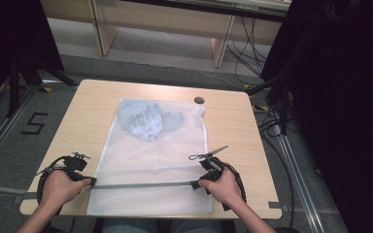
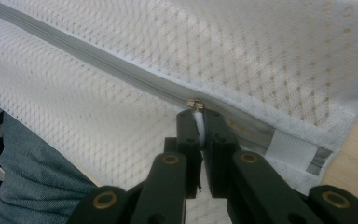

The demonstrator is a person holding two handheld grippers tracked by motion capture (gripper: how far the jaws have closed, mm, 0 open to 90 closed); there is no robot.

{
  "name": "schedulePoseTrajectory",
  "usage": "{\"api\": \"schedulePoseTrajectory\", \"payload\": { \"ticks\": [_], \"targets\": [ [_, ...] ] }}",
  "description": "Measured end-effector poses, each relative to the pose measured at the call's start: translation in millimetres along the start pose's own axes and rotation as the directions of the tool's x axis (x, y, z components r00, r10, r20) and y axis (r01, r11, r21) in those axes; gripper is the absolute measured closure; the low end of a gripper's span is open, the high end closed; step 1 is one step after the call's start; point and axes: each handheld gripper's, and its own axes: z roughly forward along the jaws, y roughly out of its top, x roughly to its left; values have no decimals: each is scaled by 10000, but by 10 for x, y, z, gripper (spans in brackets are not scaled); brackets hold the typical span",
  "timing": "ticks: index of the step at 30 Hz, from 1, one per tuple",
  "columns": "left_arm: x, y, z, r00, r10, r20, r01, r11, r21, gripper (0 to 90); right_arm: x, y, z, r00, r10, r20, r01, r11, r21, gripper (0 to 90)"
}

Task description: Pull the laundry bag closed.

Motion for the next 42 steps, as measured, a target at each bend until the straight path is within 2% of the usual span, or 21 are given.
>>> {"api": "schedulePoseTrajectory", "payload": {
  "ticks": [1, 2, 4, 5, 7, 11, 12, 15, 16, 18, 19, 22, 24, 27, 28, 32, 35, 37, 38, 40, 42],
  "targets": [
    [0, 0, 0, 10000, 0, 0, 0, 10000, 0, 900, 0, 0, 0, 10000, 0, 0, 0, 10000, 0, 871],
    [0, 0, 0, 10000, -9, 1, 9, 10000, -2, 900, 19, -3, -19, 9983, 554, -176, -555, 9984, -90, 871],
    [3, 0, -1, 10000, 14, 16, -14, 10000, 15, 900, 3, -13, -16, 9987, 507, -103, -510, 9981, -333, 871],
    [6, 0, -2, 10000, 15, 26, -15, 10000, 21, 900, 9, -13, -33, 9972, 718, -191, -720, 9973, -105, 871],
    [8, 0, -2, 10000, 11, 39, -11, 10000, 18, 900, -19, -14, -40, 9983, 523, -236, -525, 9986, -81, 871],
    [5, 0, -2, 10000, 21, 26, -21, 10000, 19, 900, -51, -42, -76, 9945, 971, -401, -974, 9952, -58, 871],
    [6, -1, -2, 10000, 15, 31, -15, 10000, 15, 900, -84, -51, -68, 9970, 677, -363, -686, 9973, -253, 871],
    [5, 0, -3, 10000, 26, 14, -26, 10000, 45, 900, -97, -61, -75, 9969, 712, -338, -721, 9971, -262, 871],
    [6, 0, -3, 10000, 31, 27, -31, 10000, 34, 900, -100, -69, -102, 9935, 1070, -395, -1073, 9942, -55, 871],
    [7, -1, -2, 10000, 25, 40, -26, 10000, 17, 900, -140, -79, -103, 9954, 892, -356, -899, 9958, -190, 871],
    [6, 0, -3, 10000, 28, 25, -28, 10000, 47, 900, -128, -86, -123, 9904, 1360, -262, -1359, 9907, 36, 871],
    [7, -2, -2, 10000, 24, 42, -24, 10000, 6, 900, -167, -103, -136, 9886, 1486, -259, -1485, 9889, 42, 871],
    [8, -1, -2, 10000, 28, 45, -28, 10000, 20, 900, -196, -108, -130, 9909, 1287, -400, -1288, 9917, -2, 871],
    [9, -2, -3, 10000, 34, 55, -34, 10000, 20, 900, -244, -126, -142, 9838, 1639, -721, -1631, 9865, 165, 871],
    [9, -2, -3, 10000, 31, 51, -31, 10000, 19, 900, -290, -134, -124, 9911, 1064, -798, -1076, 9941, -113, 870],
    [10, -2, -5, 10000, 32, 64, -32, 10000, 32, 900, -309, -138, -159, 9898, 1405, -251, -1400, 9900, 188, 871],
    [35, 4, -6, 9993, 362, 62, -362, 9993, 20, 900, -327, -132, -163, 9875, 1531, -374, -1525, 9881, 175, 871],
    [31, 3, -6, 9994, 343, 60, -343, 9994, 25, 900, -339, -140, -154, 9894, 1441, -163, -1437, 9893, 240, 871],
    [9, -3, -5, 10000, 38, 68, -38, 10000, 22, 900, -356, -144, -148, 9890, 1441, -343, -1433, 9894, 244, 870],
    [9, -3, -4, 10000, 55, 61, -55, 10000, 36, 900, -375, -152, -134, 9899, 1360, -403, -1354, 9907, 161, 870],
    [10, -2, -5, 10000, 48, 71, -49, 10000, 38, 900, -372, -151, -139, 9861, 1630, -323, -1620, 9863, 325, 870]
  ]
}}
